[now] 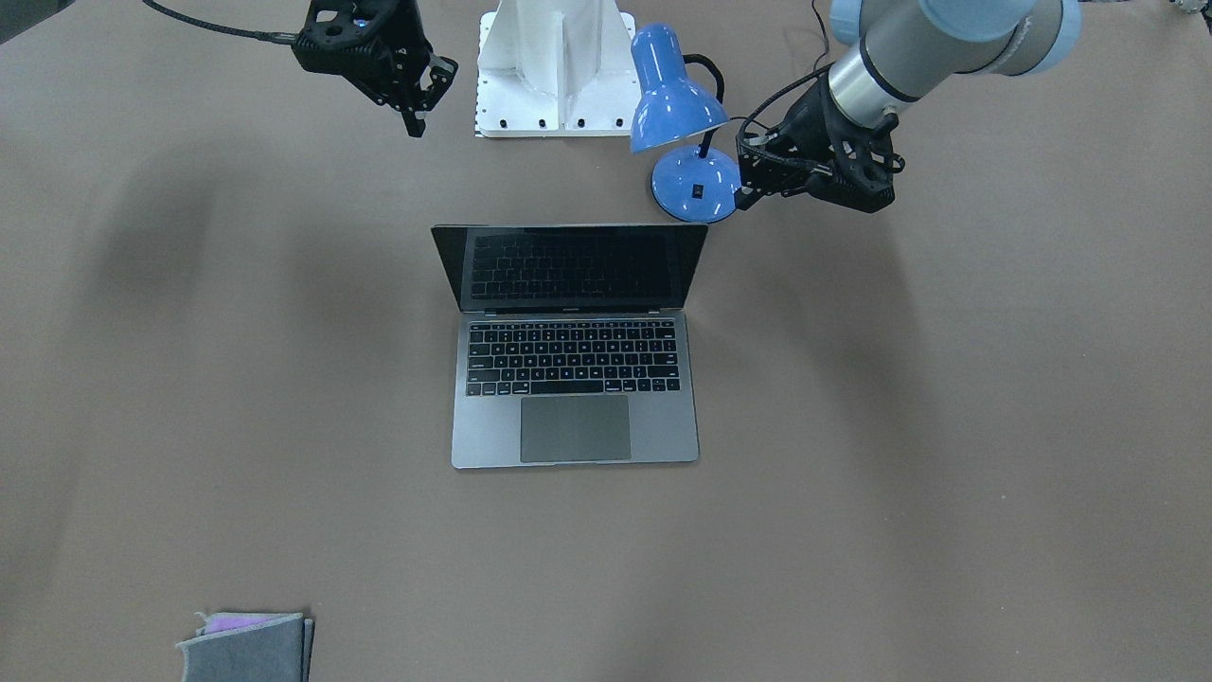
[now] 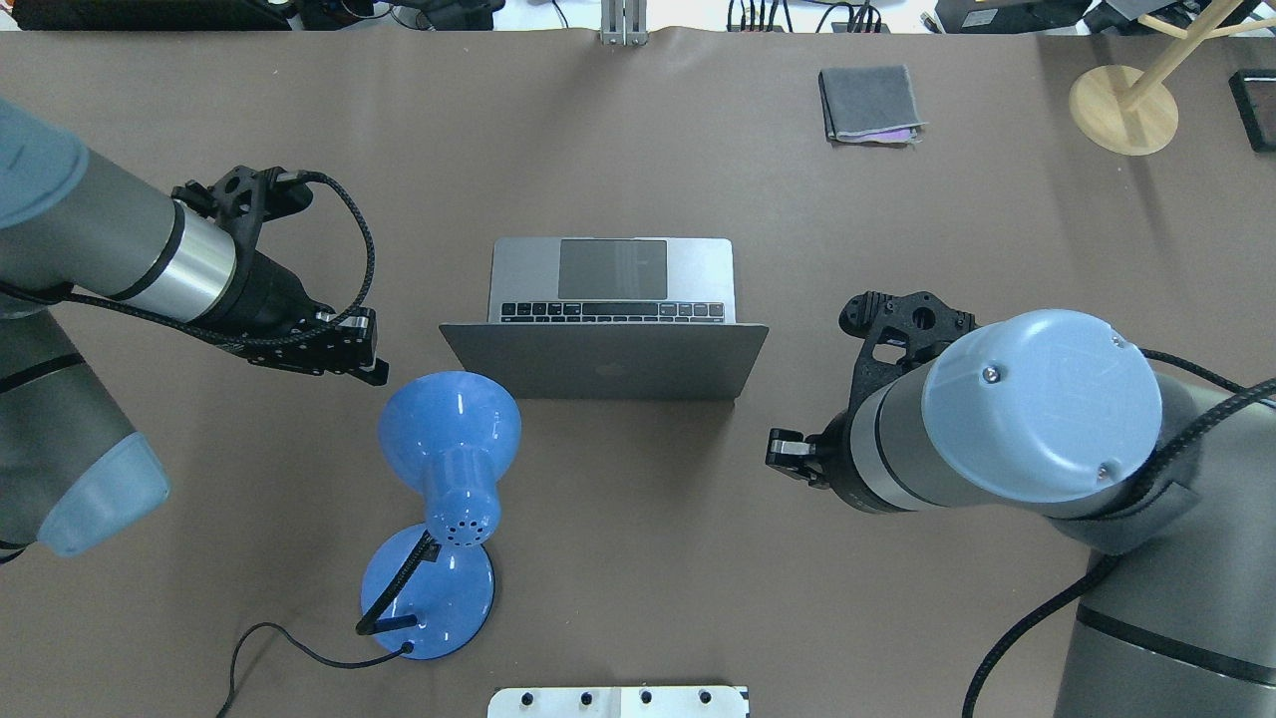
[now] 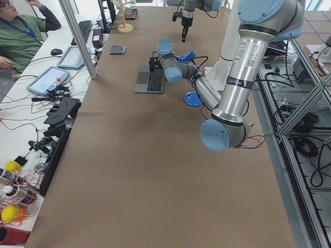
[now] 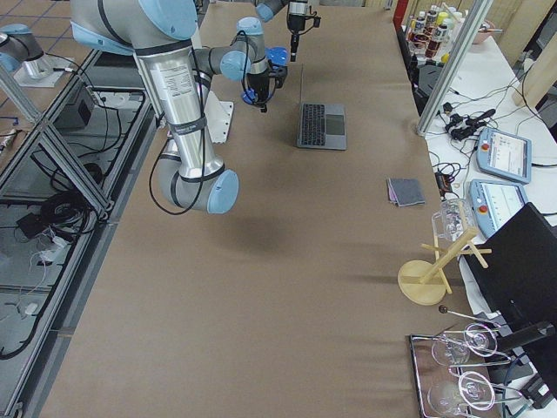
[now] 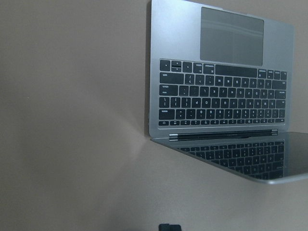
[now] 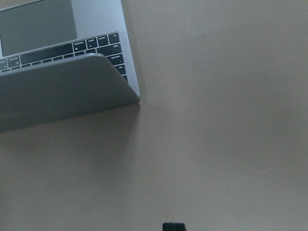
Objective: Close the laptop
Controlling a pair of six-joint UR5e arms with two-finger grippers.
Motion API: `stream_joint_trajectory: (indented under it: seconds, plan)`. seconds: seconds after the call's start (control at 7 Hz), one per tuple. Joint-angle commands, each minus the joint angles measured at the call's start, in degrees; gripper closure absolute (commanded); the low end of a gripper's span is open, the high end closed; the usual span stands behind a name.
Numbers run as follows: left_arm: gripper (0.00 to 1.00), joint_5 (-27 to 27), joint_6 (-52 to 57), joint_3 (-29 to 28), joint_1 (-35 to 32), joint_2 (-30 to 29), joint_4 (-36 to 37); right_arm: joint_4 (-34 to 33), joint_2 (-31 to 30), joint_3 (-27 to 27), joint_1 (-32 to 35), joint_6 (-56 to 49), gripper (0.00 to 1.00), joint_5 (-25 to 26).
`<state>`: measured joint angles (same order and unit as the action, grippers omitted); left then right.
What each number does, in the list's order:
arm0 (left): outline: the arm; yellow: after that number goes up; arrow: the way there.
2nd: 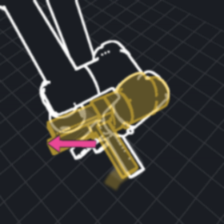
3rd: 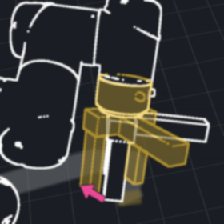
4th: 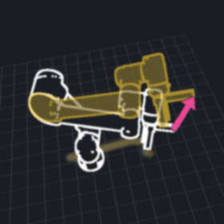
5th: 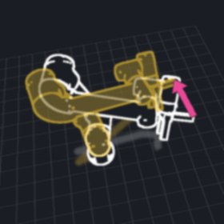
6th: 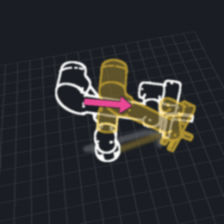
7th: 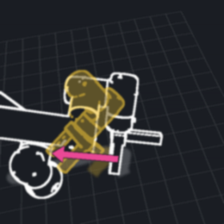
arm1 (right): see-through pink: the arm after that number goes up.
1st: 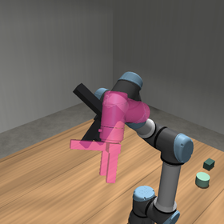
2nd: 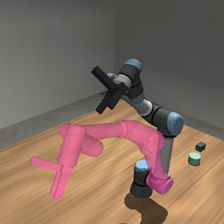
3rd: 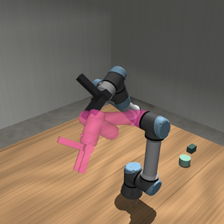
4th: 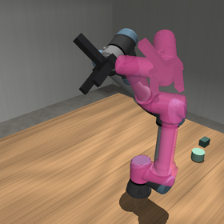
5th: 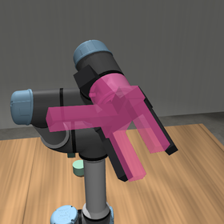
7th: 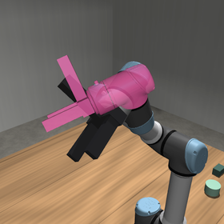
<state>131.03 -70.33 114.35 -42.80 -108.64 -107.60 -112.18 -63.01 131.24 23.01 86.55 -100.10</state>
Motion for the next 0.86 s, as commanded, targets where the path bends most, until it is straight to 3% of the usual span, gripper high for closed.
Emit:
stream_joint_trajectory:
  seconds: [0.0,0.29,0.71]
  plan:
    - [1.0,-0.6,-0.42,-0.09,1.13,-4.37,5.18,3.51,1.31,-3.51,2.63,-0.68,1.0,0.61]
    - [1.0,-2.7,-0.42,-0.61,3.06,-4.83,5.2,8.54,2.01,-7.22,3.96,-0.6,1.0,0.43]
    - [1.0,-2.71,-0.51,-2.01,3.34,-6.93,5.2,10.56,5.35,-11.34,4.84,-0.34,1.0,0.43]
